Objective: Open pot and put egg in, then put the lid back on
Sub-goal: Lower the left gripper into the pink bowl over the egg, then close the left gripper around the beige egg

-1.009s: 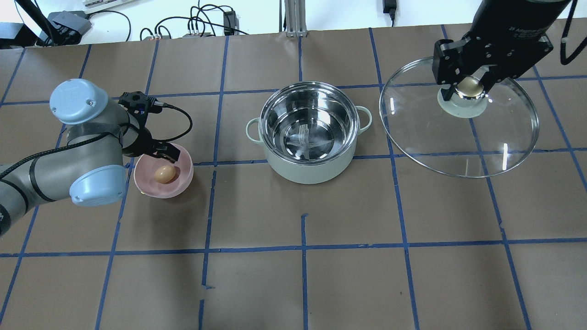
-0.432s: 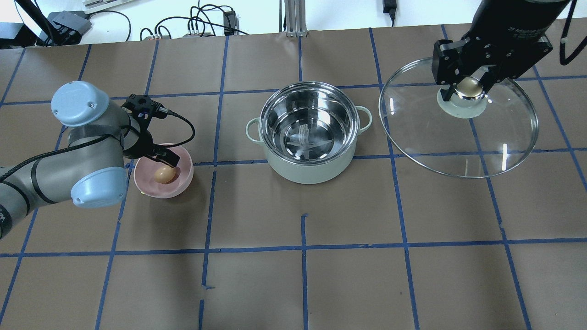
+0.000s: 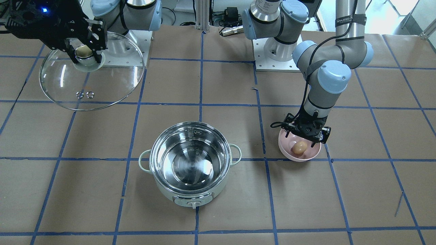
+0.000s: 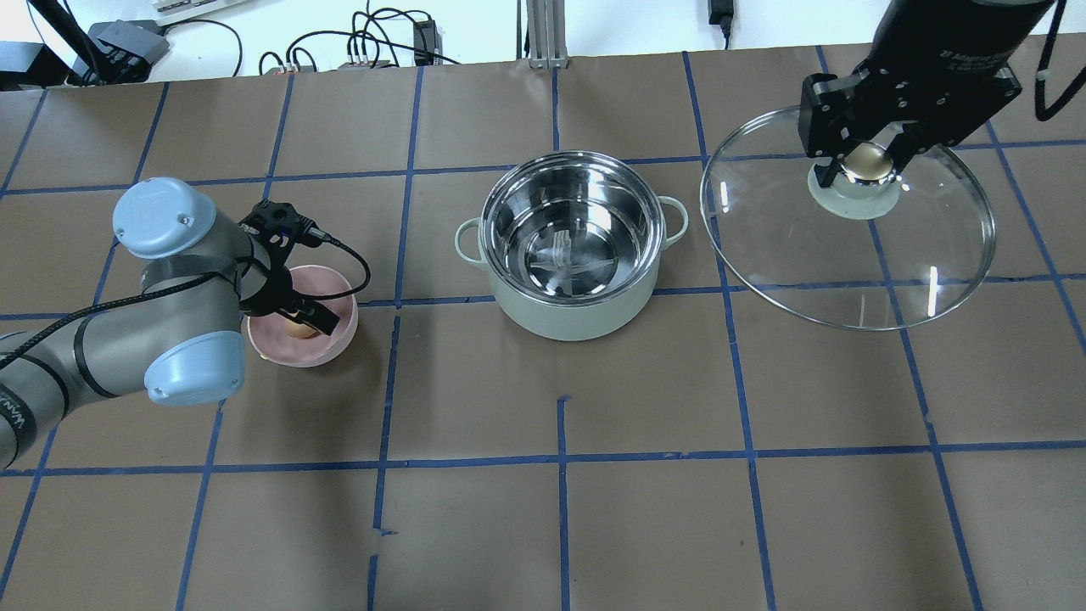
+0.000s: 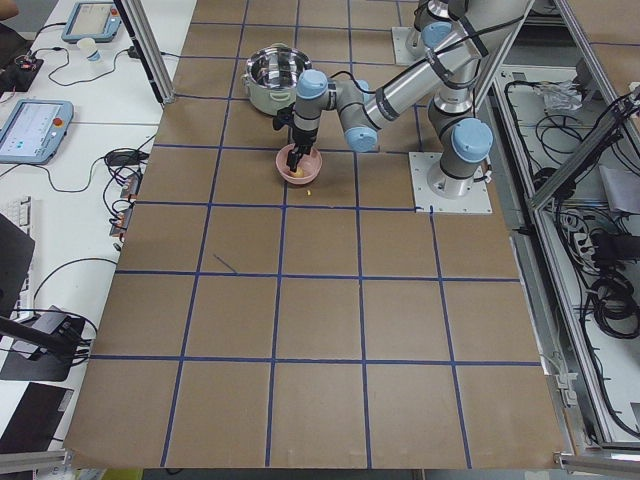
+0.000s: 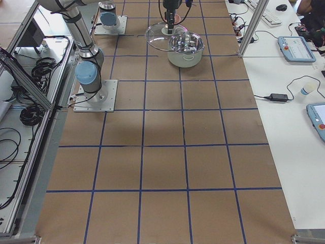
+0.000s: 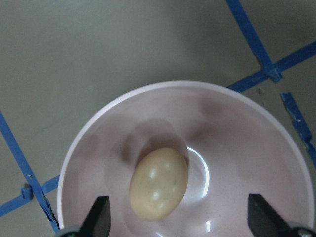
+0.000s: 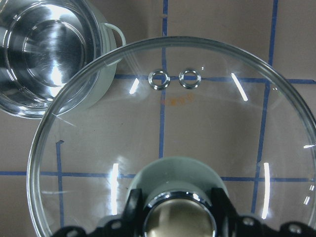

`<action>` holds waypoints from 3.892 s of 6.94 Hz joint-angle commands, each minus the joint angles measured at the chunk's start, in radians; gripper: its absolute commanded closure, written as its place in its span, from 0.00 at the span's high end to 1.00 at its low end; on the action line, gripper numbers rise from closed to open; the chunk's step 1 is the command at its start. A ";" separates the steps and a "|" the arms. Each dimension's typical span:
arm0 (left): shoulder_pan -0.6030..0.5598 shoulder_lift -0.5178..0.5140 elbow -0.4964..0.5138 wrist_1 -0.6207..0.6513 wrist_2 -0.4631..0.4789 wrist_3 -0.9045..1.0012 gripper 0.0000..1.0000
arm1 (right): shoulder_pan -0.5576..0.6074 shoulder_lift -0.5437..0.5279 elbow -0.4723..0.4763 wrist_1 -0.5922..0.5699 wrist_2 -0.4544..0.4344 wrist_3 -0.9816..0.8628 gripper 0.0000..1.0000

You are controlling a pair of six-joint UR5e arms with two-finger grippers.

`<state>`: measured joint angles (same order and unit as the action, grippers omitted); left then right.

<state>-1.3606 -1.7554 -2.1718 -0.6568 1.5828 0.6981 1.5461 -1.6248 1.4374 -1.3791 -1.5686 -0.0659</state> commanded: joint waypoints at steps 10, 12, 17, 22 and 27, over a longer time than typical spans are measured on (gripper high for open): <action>0.003 -0.030 0.001 0.009 0.008 0.033 0.98 | 0.000 0.000 0.000 0.000 0.002 0.000 0.07; 0.003 -0.051 0.006 0.009 0.006 0.128 0.99 | 0.000 -0.001 0.000 -0.002 0.002 0.000 0.08; 0.003 -0.073 0.003 0.011 -0.007 0.236 0.94 | 0.000 0.000 0.000 -0.002 0.002 0.000 0.08; 0.003 -0.075 0.007 0.011 -0.020 0.313 0.58 | 0.002 0.000 0.000 -0.002 0.002 0.000 0.08; 0.003 -0.076 0.024 0.011 -0.011 0.340 0.43 | -0.001 0.000 0.000 -0.005 0.002 0.000 0.08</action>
<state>-1.3576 -1.8311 -2.1490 -0.6465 1.5688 1.0375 1.5458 -1.6245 1.4374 -1.3839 -1.5650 -0.0659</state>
